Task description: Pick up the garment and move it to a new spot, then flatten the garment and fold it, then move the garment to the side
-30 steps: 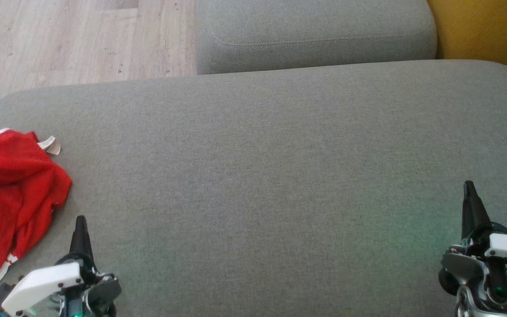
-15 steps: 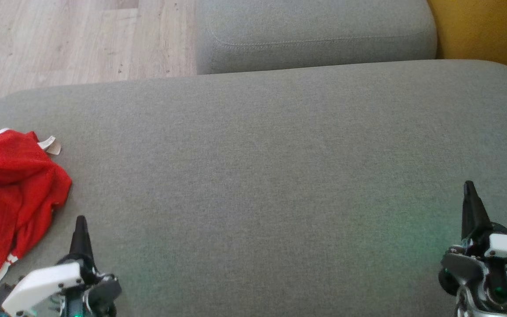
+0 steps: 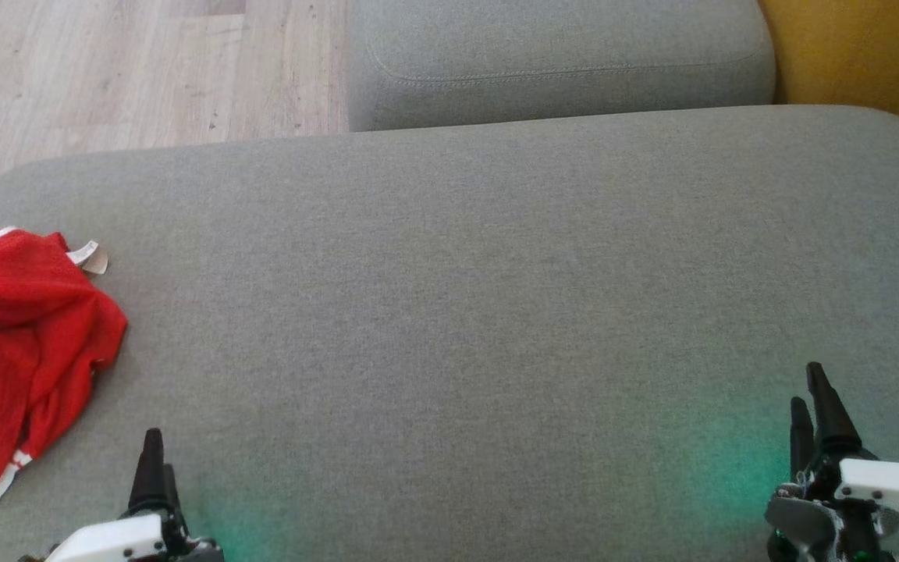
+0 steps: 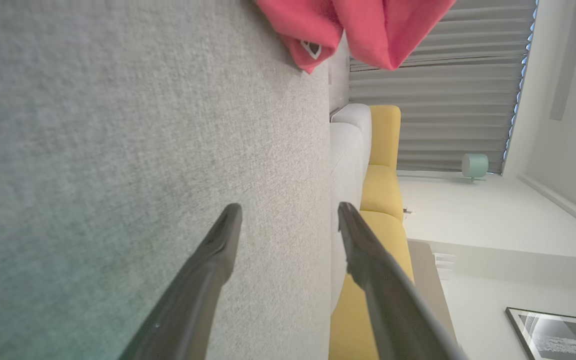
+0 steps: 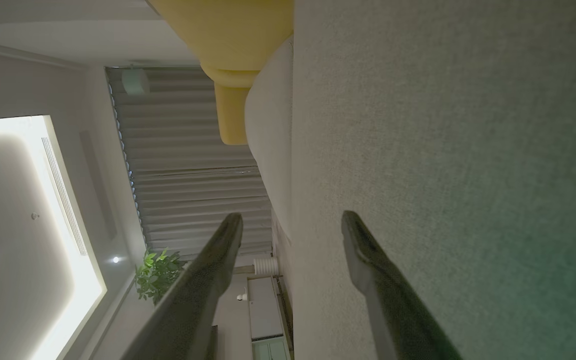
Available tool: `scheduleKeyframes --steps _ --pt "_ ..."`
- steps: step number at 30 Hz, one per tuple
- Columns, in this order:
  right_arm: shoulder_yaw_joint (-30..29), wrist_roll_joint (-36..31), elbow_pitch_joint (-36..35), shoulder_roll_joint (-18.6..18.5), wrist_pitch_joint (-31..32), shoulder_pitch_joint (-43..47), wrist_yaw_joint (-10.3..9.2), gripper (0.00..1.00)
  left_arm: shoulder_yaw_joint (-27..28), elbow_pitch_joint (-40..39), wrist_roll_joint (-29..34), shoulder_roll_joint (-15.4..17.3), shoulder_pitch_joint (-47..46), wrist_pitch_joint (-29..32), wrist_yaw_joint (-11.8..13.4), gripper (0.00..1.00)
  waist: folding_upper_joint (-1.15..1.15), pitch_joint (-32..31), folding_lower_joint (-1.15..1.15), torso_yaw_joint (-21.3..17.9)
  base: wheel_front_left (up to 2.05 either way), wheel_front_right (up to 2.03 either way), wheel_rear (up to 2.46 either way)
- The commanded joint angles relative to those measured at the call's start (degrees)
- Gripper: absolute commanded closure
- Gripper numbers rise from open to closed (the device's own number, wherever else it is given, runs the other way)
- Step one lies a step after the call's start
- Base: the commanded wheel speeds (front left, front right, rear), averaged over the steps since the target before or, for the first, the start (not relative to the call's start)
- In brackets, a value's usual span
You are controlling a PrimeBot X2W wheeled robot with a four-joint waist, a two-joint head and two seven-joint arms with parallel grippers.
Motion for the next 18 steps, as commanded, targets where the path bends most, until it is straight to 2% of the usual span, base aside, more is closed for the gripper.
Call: scheduleKeyframes --steps 1,18 --pt "0.4 -0.8 -2.3 -0.9 -0.8 -2.4 0.00 0.00 -0.1 -2.0 0.9 0.5 -2.3 -0.4 0.0 0.00 0.00 0.0 0.00 0.0 0.00 0.00 0.00" --pt "3.9 -12.6 -3.0 -2.5 -3.9 -3.3 -0.01 0.00 -1.7 -3.2 14.4 1.0 -2.2 -3.3 -0.1 0.00 0.00 0.1 0.00 -0.1 0.00 0.00 0.00"
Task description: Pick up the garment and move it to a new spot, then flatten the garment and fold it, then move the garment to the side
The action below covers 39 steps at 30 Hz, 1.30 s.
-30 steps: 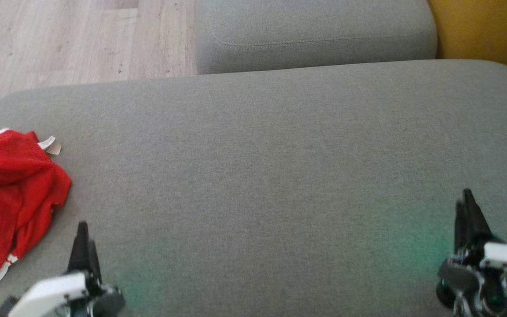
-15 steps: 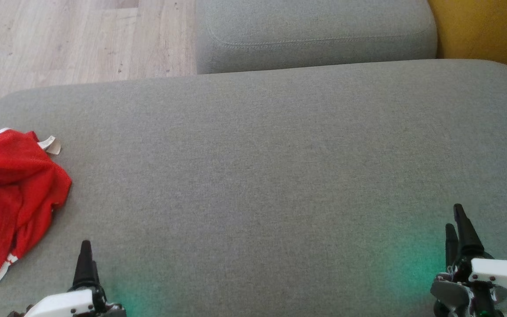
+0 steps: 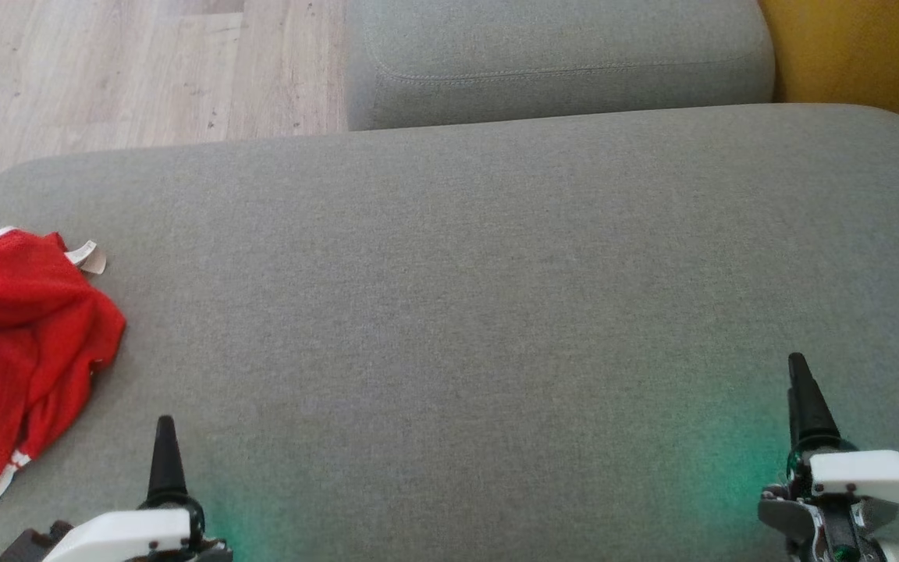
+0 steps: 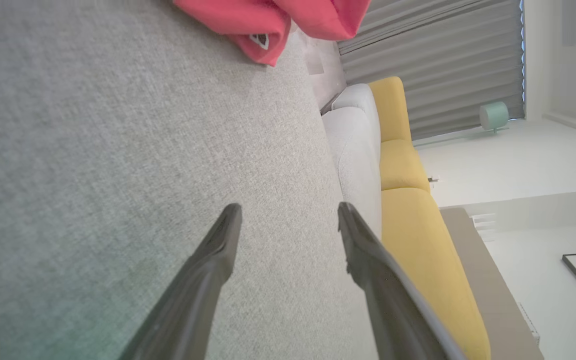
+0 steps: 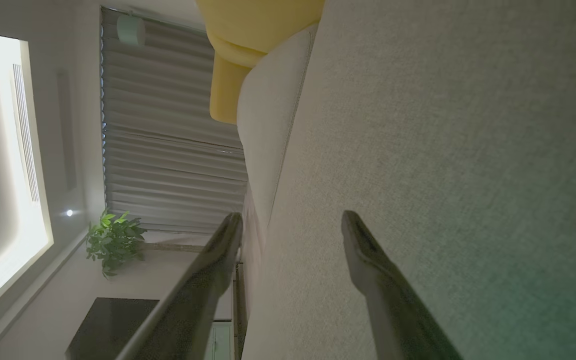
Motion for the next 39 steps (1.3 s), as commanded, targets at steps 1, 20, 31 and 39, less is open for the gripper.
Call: scheduleKeyframes --steps 1,20,31,39 --pt "0.5 -1.4 -2.2 -1.3 -0.7 -3.3 -0.01 0.00 0.0 -2.2 1.6 0.9 -2.2 -0.5 -0.1 0.00 0.00 0.0 0.00 0.0 0.00 0.00 0.00" --pt "3.2 -17.3 -1.8 -1.6 -3.9 -4.1 -0.02 0.00 -0.8 -3.5 17.8 1.0 -1.8 -3.7 -0.2 0.00 0.00 0.1 0.00 0.0 0.00 0.00 0.00" --pt "5.0 -25.2 -2.3 -1.9 -5.6 -4.0 -0.02 0.00 -2.1 -4.5 25.7 1.4 -1.1 -5.4 -0.2 0.00 0.00 -0.1 0.00 0.0 0.00 0.00 0.00" --pt "5.2 -31.4 -3.3 -1.6 -7.1 -3.4 -0.02 0.00 -2.2 -5.0 32.1 1.1 -0.3 -7.0 -0.2 0.00 0.00 -0.4 0.00 0.1 0.00 0.00 0.00"
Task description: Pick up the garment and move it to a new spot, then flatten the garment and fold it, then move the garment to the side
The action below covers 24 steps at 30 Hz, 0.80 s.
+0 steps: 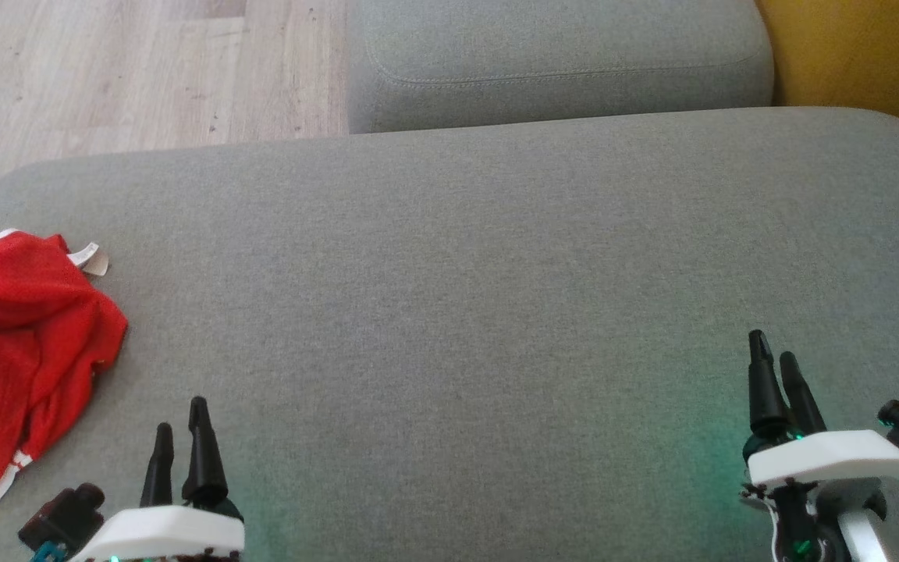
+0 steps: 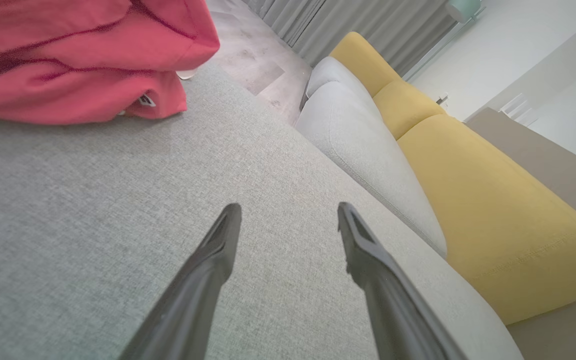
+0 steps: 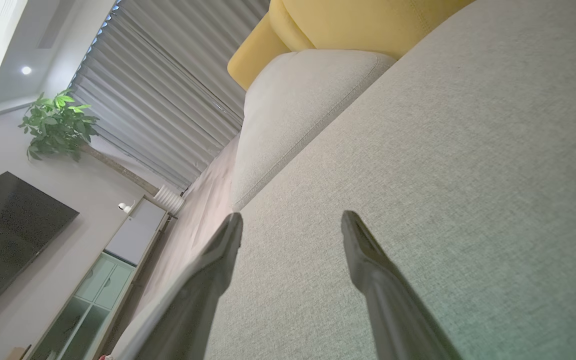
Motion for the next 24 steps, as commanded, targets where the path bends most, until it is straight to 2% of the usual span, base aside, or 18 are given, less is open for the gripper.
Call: scheduleKeyframes --steps 1,10,24 --pt "1.1 -1.7 -2.2 -0.8 -0.7 -2.0 -0.02 0.00 0.8 -2.1 2.0 0.6 -1.5 -0.8 -0.2 0.00 0.00 0.0 0.00 0.0 0.00 0.00 0.00" --pt "3.0 -7.6 -2.6 -2.4 -2.3 -2.3 -0.03 0.00 -0.2 -2.4 8.2 2.1 -1.4 -2.3 -0.2 0.00 0.00 0.0 0.00 0.0 0.00 0.00 0.00" --pt "4.5 -17.0 -2.5 -3.1 -4.6 -2.5 -0.03 0.00 0.3 -2.3 18.2 1.6 -0.8 -4.7 -0.3 0.00 0.00 0.1 0.00 0.0 0.00 0.00 0.00"
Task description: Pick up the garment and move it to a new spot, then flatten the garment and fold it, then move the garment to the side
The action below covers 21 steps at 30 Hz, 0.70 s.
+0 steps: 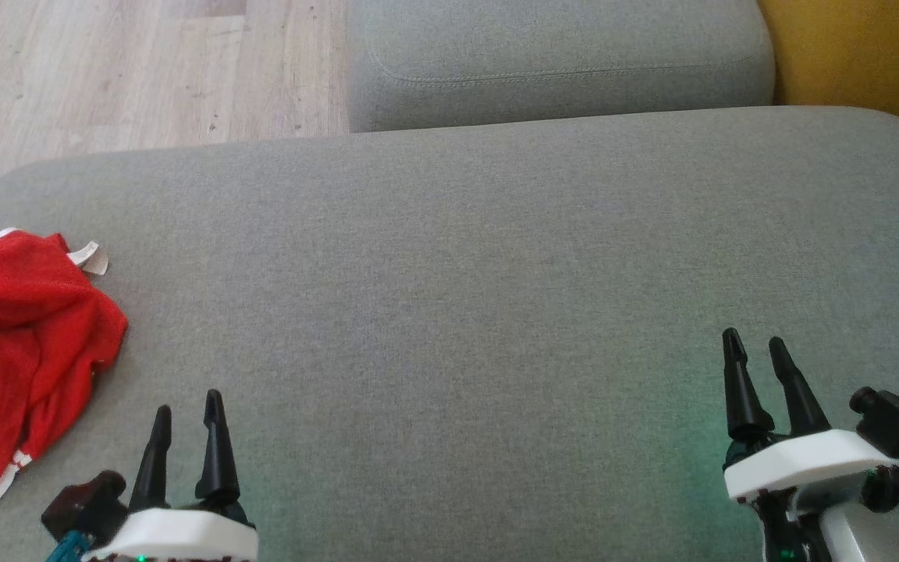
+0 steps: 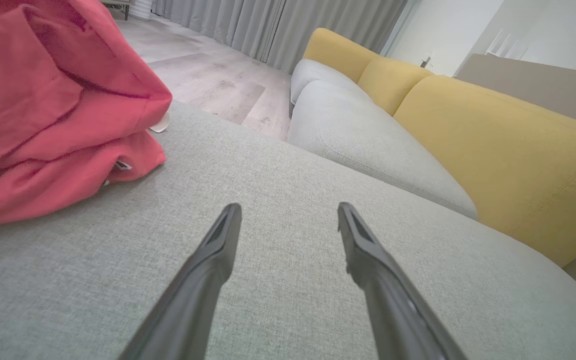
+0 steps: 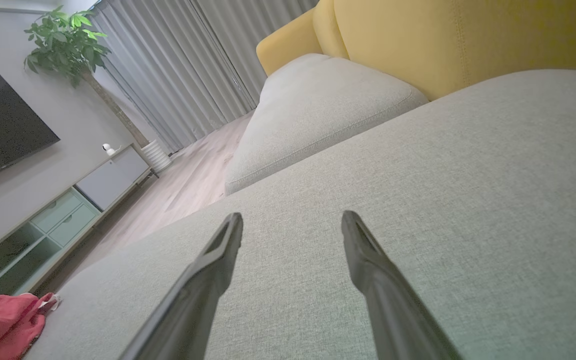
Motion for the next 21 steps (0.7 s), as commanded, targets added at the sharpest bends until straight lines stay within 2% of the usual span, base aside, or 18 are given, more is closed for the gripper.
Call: scheduleKeyframes --steps 1,12,21 --pt "1.2 -1.9 -1.9 -1.2 -0.9 -2.5 -0.03 0.00 1.2 -2.0 1.9 0.5 -0.9 -0.8 -0.3 0.00 0.00 0.0 0.00 0.0 0.00 0.00 0.00" --pt "1.6 -8.9 -1.3 -1.1 -2.6 -2.6 -0.03 0.00 2.5 -2.7 8.4 -0.5 -0.3 -2.5 0.0 0.00 0.00 0.0 0.00 -0.2 0.00 0.00 0.00" --pt "2.2 -15.7 -0.1 -1.0 -4.1 -3.0 -0.04 0.00 2.8 -0.8 15.4 -0.8 -0.6 -4.1 1.8 0.00 0.00 0.1 0.00 -0.5 0.00 0.00 0.00"
